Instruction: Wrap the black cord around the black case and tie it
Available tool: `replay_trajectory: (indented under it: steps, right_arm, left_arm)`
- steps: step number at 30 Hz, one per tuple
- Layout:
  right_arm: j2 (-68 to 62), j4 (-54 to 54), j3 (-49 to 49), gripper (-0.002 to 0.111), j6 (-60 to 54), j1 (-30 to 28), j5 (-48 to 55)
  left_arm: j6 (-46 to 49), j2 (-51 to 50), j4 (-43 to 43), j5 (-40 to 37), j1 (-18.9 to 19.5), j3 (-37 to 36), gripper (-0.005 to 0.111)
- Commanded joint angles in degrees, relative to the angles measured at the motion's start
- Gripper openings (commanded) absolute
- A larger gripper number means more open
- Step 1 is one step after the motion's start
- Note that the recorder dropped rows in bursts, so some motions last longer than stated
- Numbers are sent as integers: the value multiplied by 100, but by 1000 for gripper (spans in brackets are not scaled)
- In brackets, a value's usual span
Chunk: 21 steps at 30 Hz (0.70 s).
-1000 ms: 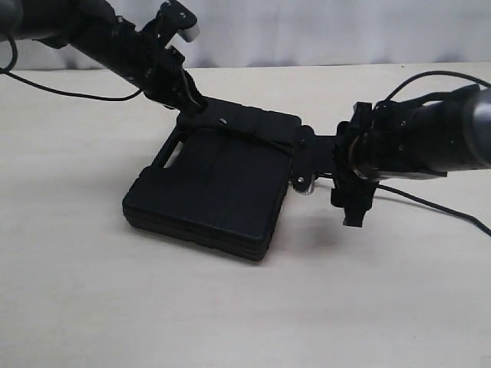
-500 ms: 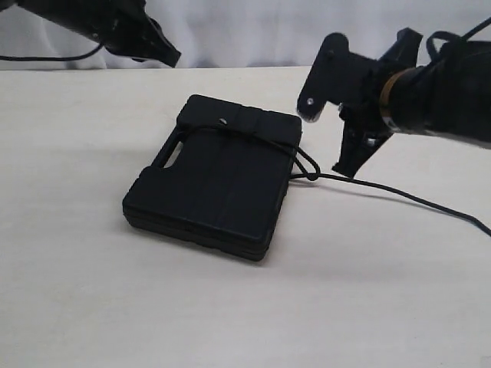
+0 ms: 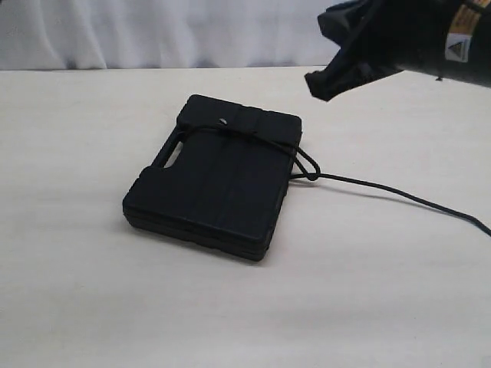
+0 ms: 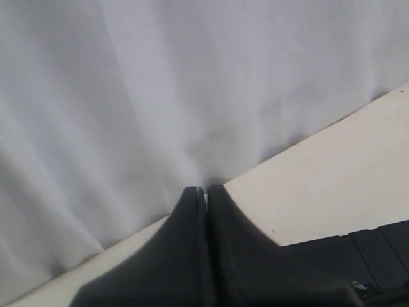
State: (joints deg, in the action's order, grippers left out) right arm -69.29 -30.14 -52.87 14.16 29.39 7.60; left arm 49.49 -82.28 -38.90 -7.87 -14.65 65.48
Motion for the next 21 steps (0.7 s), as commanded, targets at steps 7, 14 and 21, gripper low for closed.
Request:
replay_trajectory:
  steps: [7,14,21]
  right_arm:
    - [1191,892,-7,4,16,8,185]
    - [2224,1535,231,4,16,8,121]
    - [3163,1622,418,4,16,8,171]
  left_arm:
    - [-49,1296,-226,314,3,-758,0]
    - [-36,2540,-226,314,3,-1560,0]
    - [-36,3941,-554,485,3,-2216,0]
